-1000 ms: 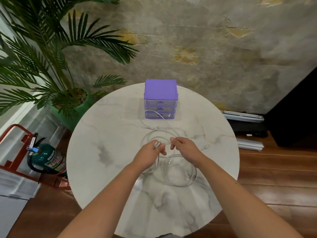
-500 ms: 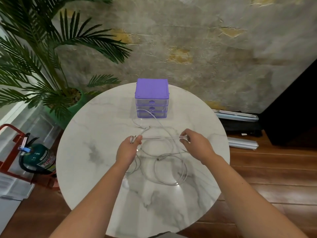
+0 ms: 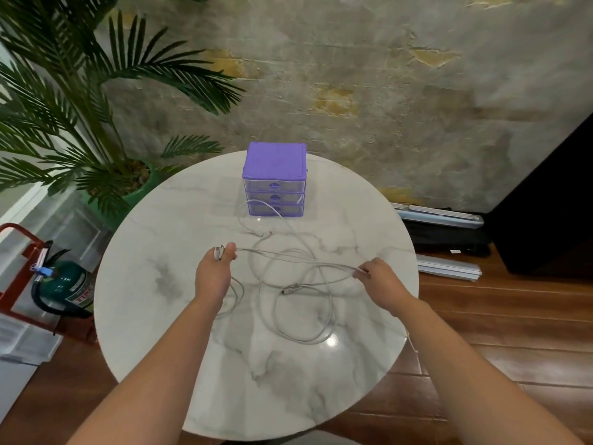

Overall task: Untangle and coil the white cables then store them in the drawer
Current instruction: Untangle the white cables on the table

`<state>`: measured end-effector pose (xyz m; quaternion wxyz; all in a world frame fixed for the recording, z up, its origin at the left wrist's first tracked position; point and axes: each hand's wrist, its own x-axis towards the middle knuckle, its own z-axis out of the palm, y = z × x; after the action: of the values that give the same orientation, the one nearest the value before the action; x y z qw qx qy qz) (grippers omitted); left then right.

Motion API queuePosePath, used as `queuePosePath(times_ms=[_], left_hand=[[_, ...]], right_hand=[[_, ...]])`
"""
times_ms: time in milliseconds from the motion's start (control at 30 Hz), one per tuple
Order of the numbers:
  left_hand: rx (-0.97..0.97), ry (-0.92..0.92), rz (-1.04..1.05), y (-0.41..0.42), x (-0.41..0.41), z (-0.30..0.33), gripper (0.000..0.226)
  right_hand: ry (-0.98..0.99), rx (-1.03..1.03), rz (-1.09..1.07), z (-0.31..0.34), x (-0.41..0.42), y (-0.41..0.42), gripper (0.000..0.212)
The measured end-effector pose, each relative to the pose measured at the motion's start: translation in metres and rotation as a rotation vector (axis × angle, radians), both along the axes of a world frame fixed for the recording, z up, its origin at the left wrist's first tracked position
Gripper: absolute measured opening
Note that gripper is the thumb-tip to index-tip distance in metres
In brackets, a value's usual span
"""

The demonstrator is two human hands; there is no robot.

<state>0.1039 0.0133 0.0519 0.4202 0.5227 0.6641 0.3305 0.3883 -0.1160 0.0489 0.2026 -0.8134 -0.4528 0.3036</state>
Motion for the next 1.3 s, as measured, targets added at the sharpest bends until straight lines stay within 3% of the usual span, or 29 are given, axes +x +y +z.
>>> queuePosePath(times_ms=[167,233,333,400,600,767,967,1100,1300], left_hand=[[0.021,-0.02,0.016,0.0,0.006,0.0,0.034],[0.022,-0.032,0.015,-0.001,0.011,0.0,0.035],[0.01,-0.046,0.024,-0.002,0.017,0.0,0.036],[0.003,-0.047,0.033,-0.002,0.019,0.0,0.036],[0.001,-0.042,0.029,-0.002,0.025,0.0,0.036],[0.006,-0.029,0.008,-0.002,0.032,0.001,0.035],[-0.008,-0.035,-0.002,-0.003,0.037,0.0,0.035],[-0.015,-0.012,0.005,0.0,0.036,0.0,0.037],[-0.046,-0.024,0.011,0.004,0.039,0.006,0.035]], right_hand=[[0.216,0.178,-0.236,0.022,0.019,-0.004,0.044],[0.193,0.302,-0.239,0.032,0.024,0.0,0.041],[0.055,0.345,-0.182,0.036,0.028,0.002,0.013],[0.055,0.303,-0.173,0.029,0.031,0.001,0.021],[0.324,0.188,-0.243,0.022,0.048,-0.012,0.021],[0.546,0.327,-0.379,0.044,0.057,0.003,0.027],[0.236,0.277,-0.112,0.041,0.057,-0.004,0.028],[0.233,0.248,-0.235,0.048,0.074,0.001,0.026],[-0.116,0.047,-0.156,0.062,0.104,0.002,0.026]])
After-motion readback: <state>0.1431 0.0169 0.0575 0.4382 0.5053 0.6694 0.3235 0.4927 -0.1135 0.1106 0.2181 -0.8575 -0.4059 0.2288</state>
